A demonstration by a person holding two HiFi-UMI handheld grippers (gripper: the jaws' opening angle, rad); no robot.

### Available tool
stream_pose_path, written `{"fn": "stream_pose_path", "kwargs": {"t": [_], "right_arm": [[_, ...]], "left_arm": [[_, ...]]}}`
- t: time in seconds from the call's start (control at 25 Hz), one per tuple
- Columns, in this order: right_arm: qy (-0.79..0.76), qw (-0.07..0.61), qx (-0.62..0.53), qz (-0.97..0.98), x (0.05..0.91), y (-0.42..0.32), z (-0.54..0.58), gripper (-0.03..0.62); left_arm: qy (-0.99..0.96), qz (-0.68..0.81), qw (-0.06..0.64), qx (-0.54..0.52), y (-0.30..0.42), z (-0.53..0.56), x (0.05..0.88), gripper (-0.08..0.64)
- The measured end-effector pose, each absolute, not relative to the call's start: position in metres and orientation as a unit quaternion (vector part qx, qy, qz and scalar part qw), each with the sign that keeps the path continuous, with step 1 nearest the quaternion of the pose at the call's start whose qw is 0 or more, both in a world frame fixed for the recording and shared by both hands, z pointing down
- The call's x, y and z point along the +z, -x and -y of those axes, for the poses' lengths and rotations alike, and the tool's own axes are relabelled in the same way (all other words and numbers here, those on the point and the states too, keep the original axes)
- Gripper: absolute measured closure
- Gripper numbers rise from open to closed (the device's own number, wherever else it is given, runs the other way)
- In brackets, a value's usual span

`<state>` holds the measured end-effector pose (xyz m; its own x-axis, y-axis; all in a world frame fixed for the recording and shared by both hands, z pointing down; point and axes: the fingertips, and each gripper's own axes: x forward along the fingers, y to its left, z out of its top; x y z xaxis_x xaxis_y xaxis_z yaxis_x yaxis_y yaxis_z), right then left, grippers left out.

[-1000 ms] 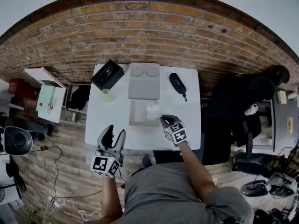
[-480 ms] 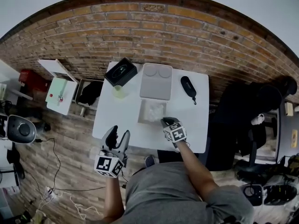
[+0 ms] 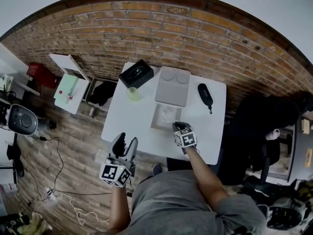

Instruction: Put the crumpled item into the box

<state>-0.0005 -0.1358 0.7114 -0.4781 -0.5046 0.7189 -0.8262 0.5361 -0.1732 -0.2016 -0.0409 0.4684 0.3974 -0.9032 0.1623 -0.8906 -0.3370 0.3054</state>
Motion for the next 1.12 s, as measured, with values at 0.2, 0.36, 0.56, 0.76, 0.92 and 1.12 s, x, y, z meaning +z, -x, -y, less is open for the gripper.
{"fn": "stream_pose_path", "kwargs": {"t": [0.2, 0.36, 0.56, 0.76, 0.92, 1.12], "right_arm": [[-0.396, 0.313, 0.261, 0.823, 0.713, 0.004, 0.137, 0.460], [-0.396, 0.310, 0.269, 0.821, 0.713, 0.000, 0.133, 0.417], [-0.409, 0.294, 0.270, 0.821, 0.708, -0.008, 0.133, 0.417], [-0.430, 0.266, 0.263, 0.822, 0.696, -0.023, 0.130, 0.419], [-0.446, 0.252, 0.262, 0.818, 0.690, -0.041, 0.126, 0.423], [-0.464, 0.236, 0.258, 0.814, 0.683, -0.056, 0.113, 0.425]], "left_arm": [[-0.810, 0.557, 0.184, -0.019, 0.208, 0.041, 0.473, 0.344], [-0.811, 0.554, 0.187, -0.017, 0.205, 0.042, 0.476, 0.344], [-0.819, 0.543, 0.184, -0.015, 0.199, 0.046, 0.477, 0.344], [-0.826, 0.530, 0.193, -0.004, 0.192, 0.047, 0.493, 0.344], [-0.825, 0.515, 0.230, -0.025, 0.184, 0.048, 0.506, 0.344], [-0.837, 0.502, 0.216, -0.013, 0.173, 0.048, 0.506, 0.344]]}}
